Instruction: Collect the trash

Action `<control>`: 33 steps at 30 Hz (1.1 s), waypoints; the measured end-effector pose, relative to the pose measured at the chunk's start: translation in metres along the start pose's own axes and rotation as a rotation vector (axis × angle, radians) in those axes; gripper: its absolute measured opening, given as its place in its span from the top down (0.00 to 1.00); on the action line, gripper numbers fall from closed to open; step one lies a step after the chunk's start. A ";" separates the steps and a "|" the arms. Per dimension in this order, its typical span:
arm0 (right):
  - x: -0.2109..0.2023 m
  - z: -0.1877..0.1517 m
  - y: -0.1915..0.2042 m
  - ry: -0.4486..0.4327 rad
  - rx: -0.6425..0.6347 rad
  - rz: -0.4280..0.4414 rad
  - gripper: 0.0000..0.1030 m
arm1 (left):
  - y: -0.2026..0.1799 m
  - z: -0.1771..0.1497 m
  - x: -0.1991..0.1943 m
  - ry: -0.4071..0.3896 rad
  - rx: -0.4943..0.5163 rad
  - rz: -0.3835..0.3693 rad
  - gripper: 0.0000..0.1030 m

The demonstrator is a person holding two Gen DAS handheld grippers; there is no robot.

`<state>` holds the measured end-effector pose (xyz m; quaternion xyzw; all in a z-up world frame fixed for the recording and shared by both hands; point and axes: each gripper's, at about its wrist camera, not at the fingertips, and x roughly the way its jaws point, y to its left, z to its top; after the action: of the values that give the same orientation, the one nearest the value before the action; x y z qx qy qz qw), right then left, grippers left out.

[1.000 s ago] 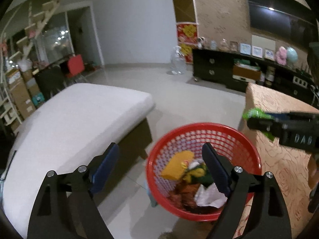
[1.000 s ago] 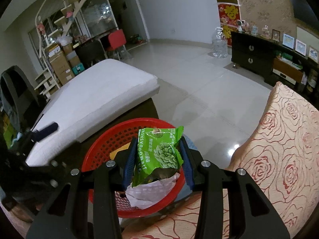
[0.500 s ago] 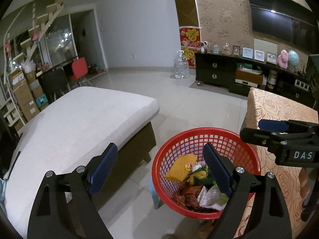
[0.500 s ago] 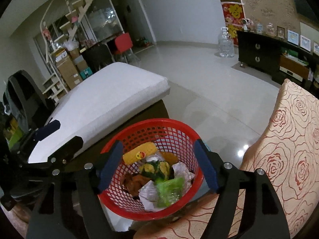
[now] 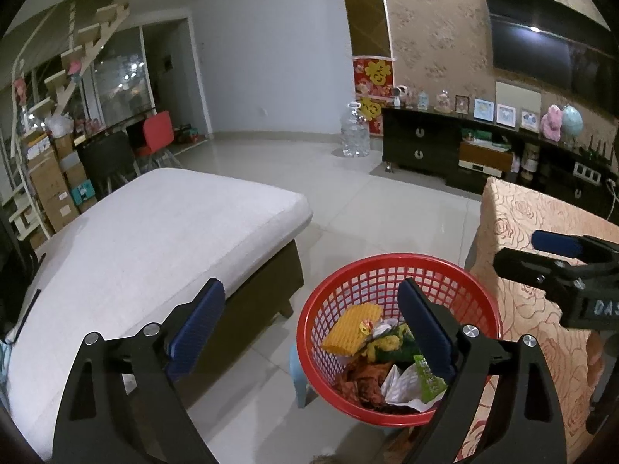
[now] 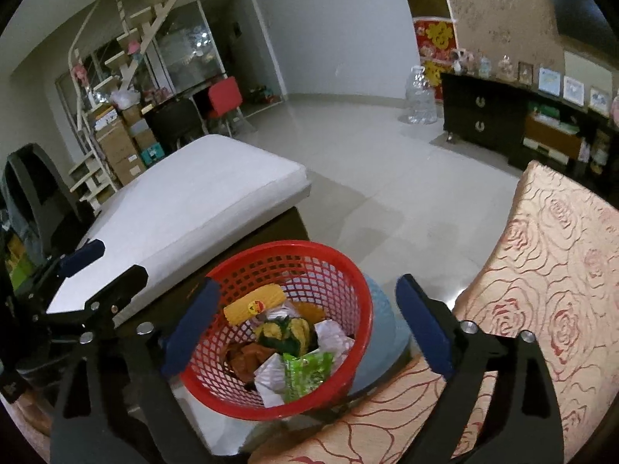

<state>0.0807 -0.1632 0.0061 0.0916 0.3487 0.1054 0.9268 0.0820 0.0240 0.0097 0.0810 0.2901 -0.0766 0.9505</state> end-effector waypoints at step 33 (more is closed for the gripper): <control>-0.065 -0.065 0.030 -0.093 -0.081 -0.112 0.07 | -0.006 -0.024 -0.062 -0.107 -0.013 0.032 0.09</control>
<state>-0.0143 -0.1447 0.0066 0.0391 0.3052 0.0630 0.9494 0.0165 0.0293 0.0244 0.0751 0.2379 -0.0640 0.9663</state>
